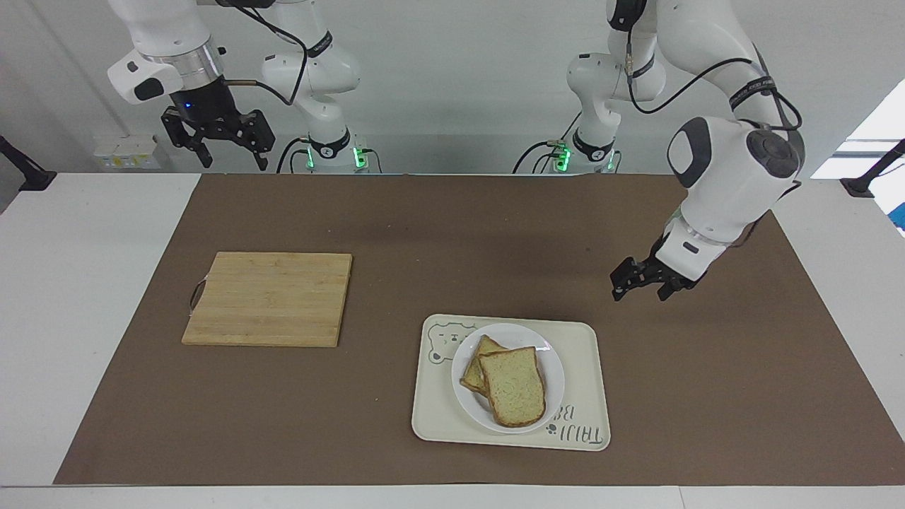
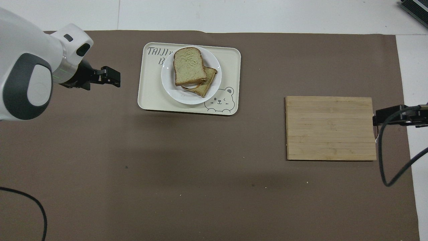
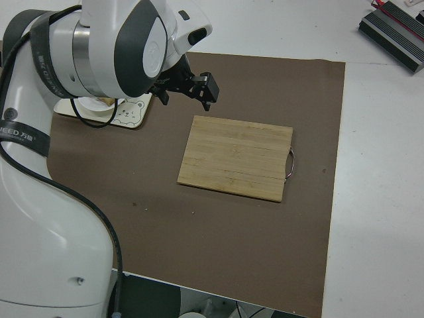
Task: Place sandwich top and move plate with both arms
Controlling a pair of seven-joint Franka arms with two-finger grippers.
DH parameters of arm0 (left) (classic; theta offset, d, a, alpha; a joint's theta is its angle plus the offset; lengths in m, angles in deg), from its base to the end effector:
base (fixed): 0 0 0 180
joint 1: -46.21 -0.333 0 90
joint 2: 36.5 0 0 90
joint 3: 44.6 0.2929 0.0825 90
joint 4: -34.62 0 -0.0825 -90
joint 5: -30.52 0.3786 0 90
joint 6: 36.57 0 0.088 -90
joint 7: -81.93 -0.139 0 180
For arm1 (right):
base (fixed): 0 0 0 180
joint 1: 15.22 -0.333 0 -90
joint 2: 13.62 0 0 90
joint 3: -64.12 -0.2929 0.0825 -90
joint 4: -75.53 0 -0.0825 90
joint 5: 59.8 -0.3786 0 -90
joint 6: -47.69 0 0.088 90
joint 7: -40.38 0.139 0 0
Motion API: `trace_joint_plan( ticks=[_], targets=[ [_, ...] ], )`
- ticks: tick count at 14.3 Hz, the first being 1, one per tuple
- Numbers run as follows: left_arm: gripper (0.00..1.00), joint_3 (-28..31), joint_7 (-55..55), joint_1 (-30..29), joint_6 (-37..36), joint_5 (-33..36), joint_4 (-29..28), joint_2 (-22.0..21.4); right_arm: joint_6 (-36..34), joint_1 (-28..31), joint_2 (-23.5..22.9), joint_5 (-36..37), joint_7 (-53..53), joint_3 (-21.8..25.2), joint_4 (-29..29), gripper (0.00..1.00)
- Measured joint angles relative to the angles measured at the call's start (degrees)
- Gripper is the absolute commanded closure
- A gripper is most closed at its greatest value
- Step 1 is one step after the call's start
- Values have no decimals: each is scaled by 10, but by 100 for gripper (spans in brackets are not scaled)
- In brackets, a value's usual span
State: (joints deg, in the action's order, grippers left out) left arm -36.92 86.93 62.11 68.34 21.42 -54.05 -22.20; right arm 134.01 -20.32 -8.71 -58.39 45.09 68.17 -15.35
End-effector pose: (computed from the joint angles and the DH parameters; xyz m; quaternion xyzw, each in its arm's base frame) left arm 0.6224 -0.1146 0.4580 0.9979 -0.0114 0.0110 0.0623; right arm 0.5179 0.0044 0.6022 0.9994 -0.0326 0.0034 0.0091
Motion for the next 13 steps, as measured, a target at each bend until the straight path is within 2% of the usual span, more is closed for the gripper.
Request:
trace_joint_plan(
  ticks=[3, 6, 9, 13],
  targets=[
    [0, 5, -71, -35, -70, 9, -1, -54, 0, 0, 0, 0, 0, 0, 0, 0],
    [0, 8, -133, -80, -111, 15, -2, -90, 0, 0, 0, 0, 0, 0, 0, 0],
    [0, 1, -136, -78, -141, 67, -2, -124, 0, 0, 0, 0, 0, 0, 0, 0],
    [0, -7, -136, -75, -172, 80, -2, -147, 0, 0, 0, 0, 0, 0, 0, 0]
  ],
)
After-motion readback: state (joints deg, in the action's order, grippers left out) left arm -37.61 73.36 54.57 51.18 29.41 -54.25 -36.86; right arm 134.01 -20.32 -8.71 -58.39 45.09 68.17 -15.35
